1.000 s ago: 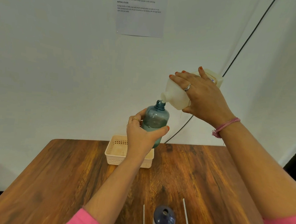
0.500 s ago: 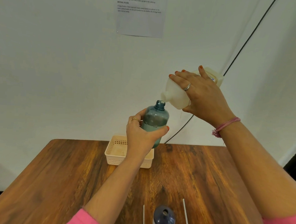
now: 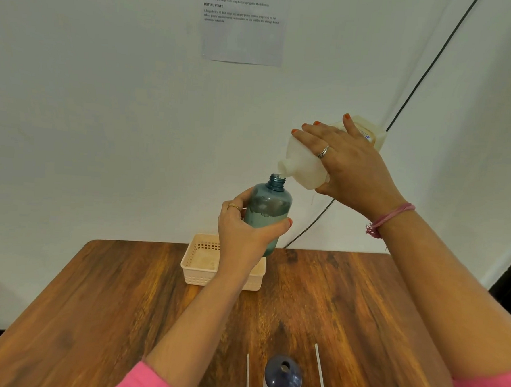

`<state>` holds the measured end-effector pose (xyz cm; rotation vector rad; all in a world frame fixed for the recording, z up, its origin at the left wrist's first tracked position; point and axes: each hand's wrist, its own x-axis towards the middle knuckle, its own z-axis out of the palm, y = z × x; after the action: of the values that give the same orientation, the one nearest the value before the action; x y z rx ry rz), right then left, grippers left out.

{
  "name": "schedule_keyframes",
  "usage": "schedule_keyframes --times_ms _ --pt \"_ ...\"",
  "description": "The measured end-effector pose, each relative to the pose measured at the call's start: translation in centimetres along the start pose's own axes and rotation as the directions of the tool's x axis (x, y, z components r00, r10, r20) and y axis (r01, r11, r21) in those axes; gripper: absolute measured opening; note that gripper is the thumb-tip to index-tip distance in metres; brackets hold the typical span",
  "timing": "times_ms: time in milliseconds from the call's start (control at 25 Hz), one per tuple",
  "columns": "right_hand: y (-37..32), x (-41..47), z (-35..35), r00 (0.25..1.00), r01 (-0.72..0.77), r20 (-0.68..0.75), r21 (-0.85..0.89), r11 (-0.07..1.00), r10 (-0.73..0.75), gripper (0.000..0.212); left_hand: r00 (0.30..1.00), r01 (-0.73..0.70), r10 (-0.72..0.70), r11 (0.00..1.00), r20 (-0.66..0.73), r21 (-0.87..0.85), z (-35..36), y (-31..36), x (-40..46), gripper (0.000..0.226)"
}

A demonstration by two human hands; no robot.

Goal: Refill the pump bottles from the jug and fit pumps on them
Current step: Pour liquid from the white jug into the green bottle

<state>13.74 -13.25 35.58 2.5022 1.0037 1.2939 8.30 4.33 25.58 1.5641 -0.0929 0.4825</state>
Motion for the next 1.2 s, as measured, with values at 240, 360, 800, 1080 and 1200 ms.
schedule_keyframes --times_ms 240,360,800,1080,1200 --pt "-0.11 -0.02 -0.11 1.000 0.004 -0.003 -0.003 1.000 -0.004 0.094 1.000 -0.005 0.005 1.000 -0.001 0.004 -0.02 -0.06 -0.04 0.069" --pt "-0.12 0.03 -0.14 1.000 0.014 0.000 -0.012 1.000 -0.014 0.094 1.000 -0.005 0.005 1.000 0.005 -0.003 -0.03 -0.03 -0.12 0.064" --pt "-0.34 0.00 -0.28 1.000 0.022 -0.009 -0.023 0.999 -0.022 0.092 1.000 0.001 -0.001 1.000 0.005 -0.014 -0.19 0.14 -0.32 0.068" --pt "-0.44 -0.09 -0.25 1.000 0.025 -0.018 -0.024 0.999 -0.026 0.091 1.000 0.029 -0.029 0.999 0.011 -0.028 -0.27 0.14 -0.44 0.067" --pt "-0.50 -0.09 -0.28 1.000 0.024 -0.019 -0.029 0.999 -0.024 0.091 0.999 0.030 -0.029 0.999 0.013 -0.026 -0.25 0.21 -0.47 0.068"
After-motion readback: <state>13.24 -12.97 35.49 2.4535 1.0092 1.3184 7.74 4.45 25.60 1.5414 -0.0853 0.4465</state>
